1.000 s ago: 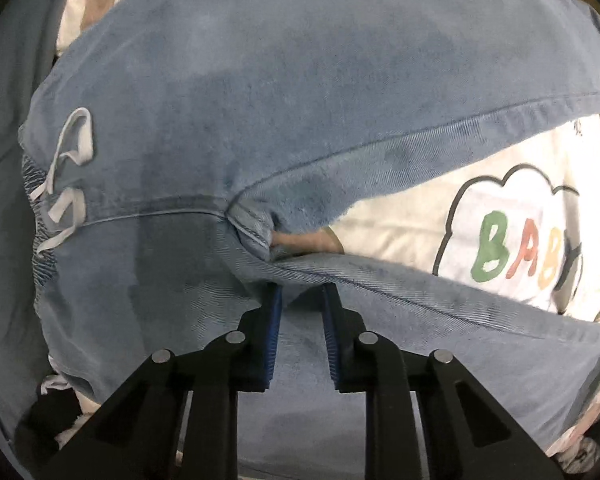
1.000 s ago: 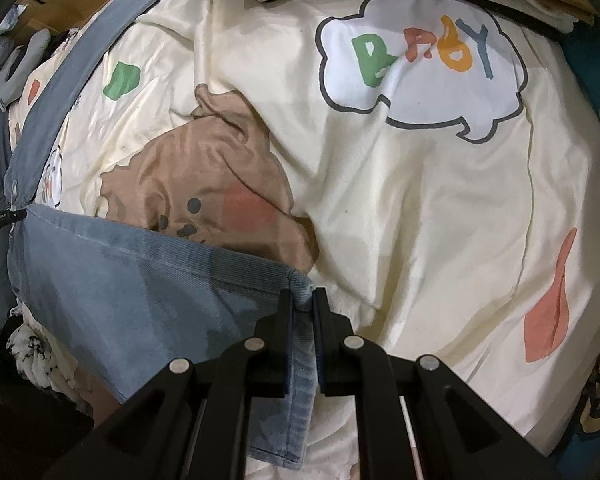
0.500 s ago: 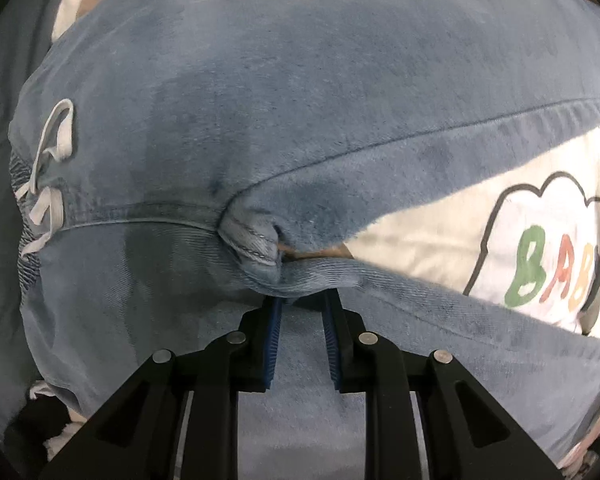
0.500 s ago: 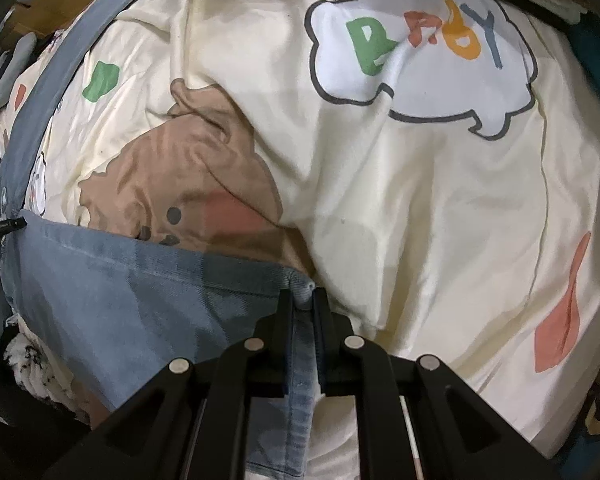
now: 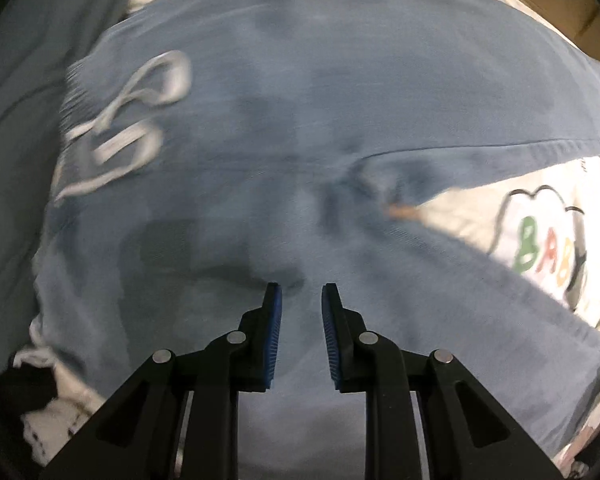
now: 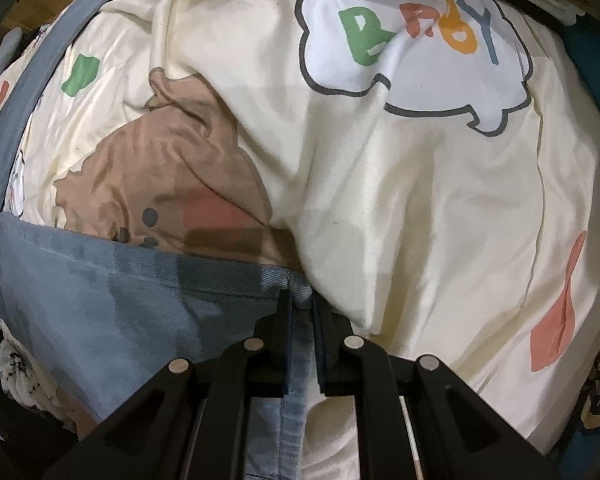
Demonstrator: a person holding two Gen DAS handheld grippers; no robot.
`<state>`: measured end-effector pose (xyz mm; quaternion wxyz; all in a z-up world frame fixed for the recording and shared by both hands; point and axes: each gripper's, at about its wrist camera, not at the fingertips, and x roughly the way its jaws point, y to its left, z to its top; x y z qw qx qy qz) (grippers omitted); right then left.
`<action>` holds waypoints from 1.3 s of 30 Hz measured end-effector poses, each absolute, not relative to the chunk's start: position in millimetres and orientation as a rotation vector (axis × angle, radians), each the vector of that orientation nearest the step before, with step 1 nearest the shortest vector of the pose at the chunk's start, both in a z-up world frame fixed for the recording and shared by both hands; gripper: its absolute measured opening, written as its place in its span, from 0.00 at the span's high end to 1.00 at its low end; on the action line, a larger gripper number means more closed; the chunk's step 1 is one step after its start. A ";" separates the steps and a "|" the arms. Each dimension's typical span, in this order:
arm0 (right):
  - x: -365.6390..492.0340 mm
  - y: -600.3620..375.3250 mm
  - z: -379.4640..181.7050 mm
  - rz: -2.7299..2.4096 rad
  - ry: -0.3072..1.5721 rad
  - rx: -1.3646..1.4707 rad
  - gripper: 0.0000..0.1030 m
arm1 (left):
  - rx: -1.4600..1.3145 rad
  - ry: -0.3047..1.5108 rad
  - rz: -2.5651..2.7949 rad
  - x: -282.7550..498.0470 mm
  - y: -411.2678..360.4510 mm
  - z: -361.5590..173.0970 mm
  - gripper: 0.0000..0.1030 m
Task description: Fold clothes
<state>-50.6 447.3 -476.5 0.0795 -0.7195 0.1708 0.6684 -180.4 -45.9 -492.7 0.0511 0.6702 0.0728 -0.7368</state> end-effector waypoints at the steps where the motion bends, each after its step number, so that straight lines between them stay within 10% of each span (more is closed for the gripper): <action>1: -51.6 447.8 -476.4 1.994 0.516 -2.153 0.92 | 2.026 0.244 -2.225 -173.3 -57.6 -492.3 0.80; 21: -75.8 434.5 -420.3 2.156 0.489 -2.166 0.85 | 1.864 0.545 -1.916 -110.0 -172.3 -554.1 0.77; 28: -52.8 411.0 -451.5 2.099 0.419 -2.322 0.85 | 1.807 0.410 -1.788 -130.8 -173.1 -538.9 0.77; 39: -36.8 424.1 -477.5 2.029 0.465 -2.362 0.84 | 1.677 0.718 -1.787 -127.1 -214.9 -492.0 0.77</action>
